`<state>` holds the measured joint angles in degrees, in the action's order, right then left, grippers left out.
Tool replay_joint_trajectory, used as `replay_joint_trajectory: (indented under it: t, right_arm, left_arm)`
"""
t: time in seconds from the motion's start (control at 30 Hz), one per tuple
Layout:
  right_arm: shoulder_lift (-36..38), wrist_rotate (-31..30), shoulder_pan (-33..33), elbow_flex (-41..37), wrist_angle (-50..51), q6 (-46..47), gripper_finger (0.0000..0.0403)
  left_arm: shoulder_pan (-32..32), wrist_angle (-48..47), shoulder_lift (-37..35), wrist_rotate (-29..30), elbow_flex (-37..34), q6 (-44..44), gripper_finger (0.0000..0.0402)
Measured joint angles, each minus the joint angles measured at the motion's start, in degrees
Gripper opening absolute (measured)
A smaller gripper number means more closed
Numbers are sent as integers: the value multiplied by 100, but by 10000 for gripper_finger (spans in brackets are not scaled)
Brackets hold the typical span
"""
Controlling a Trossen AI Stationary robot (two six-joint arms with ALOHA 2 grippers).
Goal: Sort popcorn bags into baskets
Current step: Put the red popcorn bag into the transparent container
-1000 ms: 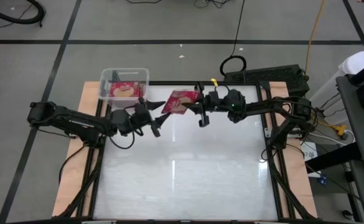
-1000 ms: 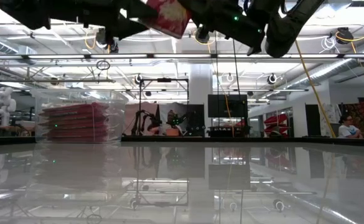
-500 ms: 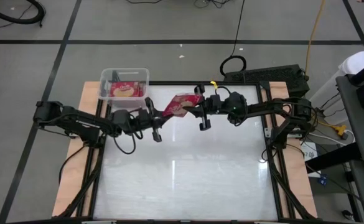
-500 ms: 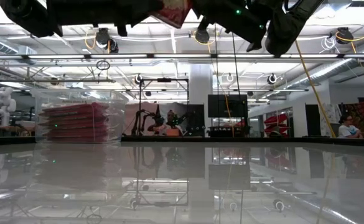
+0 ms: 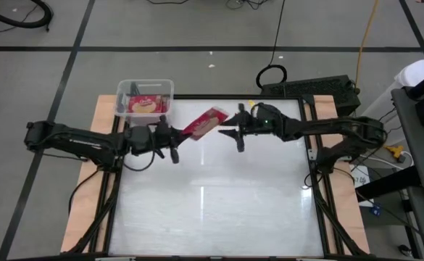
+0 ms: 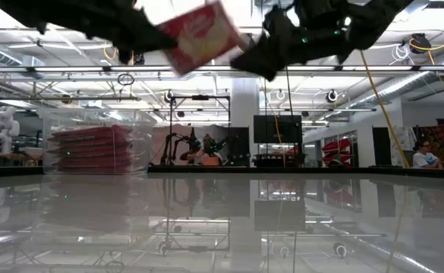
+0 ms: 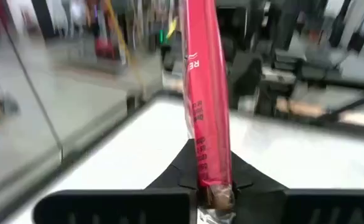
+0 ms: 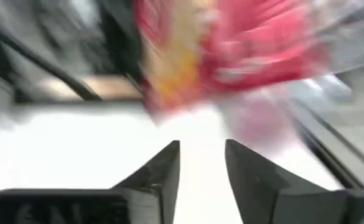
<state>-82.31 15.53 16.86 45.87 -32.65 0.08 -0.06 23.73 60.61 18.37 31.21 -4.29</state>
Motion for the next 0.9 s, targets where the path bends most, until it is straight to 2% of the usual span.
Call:
replay_joint_trajectory:
  t: [0.1, 0.17, 0.37, 0.43, 0.57, 0.8, 0.9]
  right_arm:
    - [368, -958, -55, -2, 1392, -598, 148]
    - [545, -1079, -56, -13, 1741, -704, 165]
    - [617, -789, -108, 0, 1657, -695, 198]
    - [534, -672, -120, 0, 1661, -684, 204]
    - [245, -47, -122, 0, 1663, -549, 208]
    - [-419, 108, -310, -4, 1316, -754, 208]
    - [-533, 104, -399, -4, 1102, -900, 208]
  left_arm:
    - [-5, -963, -207, 1, 2, -355, 21]
    - [-6, -1454, -195, -122, 6, -584, 33]
    - [-54, -1968, 141, -641, -5, -978, 26]
    - [-110, -1793, 289, -665, 4, -979, 17]
    - [-152, -1720, 533, -654, 6, -977, 15]
    - [-152, -1563, 652, -639, 6, -778, 32]
    - [-132, -1669, 388, -638, 2, -597, 24]
